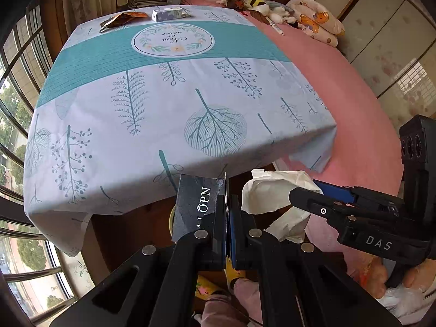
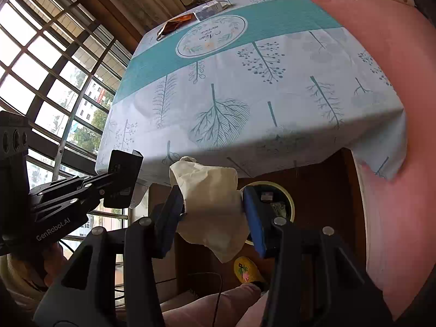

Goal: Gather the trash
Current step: 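Carry the black box and tissue in both tools down over the bin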

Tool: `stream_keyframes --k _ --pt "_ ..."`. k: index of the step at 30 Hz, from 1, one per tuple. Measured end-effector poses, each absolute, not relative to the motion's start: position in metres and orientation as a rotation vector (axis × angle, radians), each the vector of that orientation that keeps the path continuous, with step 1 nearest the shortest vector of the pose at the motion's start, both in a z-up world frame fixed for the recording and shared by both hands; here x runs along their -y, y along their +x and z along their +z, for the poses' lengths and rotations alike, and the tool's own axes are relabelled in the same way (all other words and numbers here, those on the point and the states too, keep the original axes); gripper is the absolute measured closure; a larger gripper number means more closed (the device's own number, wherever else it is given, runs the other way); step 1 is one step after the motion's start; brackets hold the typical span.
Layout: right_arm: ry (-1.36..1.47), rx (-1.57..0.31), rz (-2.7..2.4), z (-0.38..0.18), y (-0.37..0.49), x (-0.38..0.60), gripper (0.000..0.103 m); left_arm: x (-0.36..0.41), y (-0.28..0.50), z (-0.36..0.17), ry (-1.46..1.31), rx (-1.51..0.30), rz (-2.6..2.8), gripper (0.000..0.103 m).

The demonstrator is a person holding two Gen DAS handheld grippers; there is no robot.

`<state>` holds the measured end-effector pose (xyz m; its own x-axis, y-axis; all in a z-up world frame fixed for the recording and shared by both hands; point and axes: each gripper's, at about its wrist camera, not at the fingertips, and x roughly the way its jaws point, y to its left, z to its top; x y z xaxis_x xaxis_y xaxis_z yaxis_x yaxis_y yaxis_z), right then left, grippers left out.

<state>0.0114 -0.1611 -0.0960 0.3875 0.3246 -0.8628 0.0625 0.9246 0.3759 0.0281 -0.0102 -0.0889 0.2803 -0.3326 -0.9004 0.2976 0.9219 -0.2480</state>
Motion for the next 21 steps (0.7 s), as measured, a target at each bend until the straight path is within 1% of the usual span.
stream_keyframes --k 6,15,21 --pt "0.391 -1.25 0.132 -0.171 0.011 0.179 0.061 0.021 0.026 -0.166 -0.084 -1.289 -0.401 0.101" --pt "0.418 -1.363 0.115 -0.336 0.017 0.195 0.061 0.029 0.039 -0.314 -0.144 -1.352 -0.339 0.101" --pt "0.443 -1.398 0.101 -0.423 0.021 0.203 0.06 0.041 0.042 -0.387 -0.116 -1.368 -0.334 0.1"
